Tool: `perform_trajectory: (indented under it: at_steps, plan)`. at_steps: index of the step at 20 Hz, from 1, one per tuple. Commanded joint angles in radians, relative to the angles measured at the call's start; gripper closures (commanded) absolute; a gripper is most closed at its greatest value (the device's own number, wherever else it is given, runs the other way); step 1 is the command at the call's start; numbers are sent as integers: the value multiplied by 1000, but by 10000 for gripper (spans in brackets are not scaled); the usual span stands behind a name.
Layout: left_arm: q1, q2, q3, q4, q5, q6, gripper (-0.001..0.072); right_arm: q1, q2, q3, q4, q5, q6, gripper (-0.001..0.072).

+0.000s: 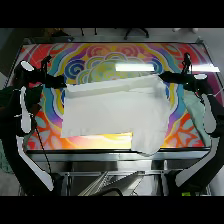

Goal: Fold the shirts.

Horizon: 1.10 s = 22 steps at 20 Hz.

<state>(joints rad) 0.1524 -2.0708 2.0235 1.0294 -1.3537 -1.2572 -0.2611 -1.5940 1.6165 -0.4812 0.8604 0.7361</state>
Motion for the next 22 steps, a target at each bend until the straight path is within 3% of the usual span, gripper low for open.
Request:
perform_trajectory:
  at_steps: [1,5,10,16,17,18,19,22]
  plan:
    - [2,-5,0,2,-23,0,694,-11,-2,0,-237,66,124,695]
    - [-8,-8,-1,116,-56,-10,694,-11,-2,-19,-338,100,159,695]
    - [-19,-53,-3,123,-111,-12,693,-11,-3,-24,-338,122,163,695]
    - [-25,-57,-5,122,-84,-31,689,-10,-4,-24,-338,129,170,693]
    - [-25,-56,-5,122,-84,-40,682,-10,-4,-24,-336,132,171,657]
    - [-25,-55,-5,122,-87,-50,399,-11,-2,-24,-335,136,182,514]
    - [-22,-47,-5,123,-85,-84,31,-11,3,-24,-335,143,197,414]
    - [6,3,-4,123,-113,-142,3,-20,65,-24,-353,189,216,400]
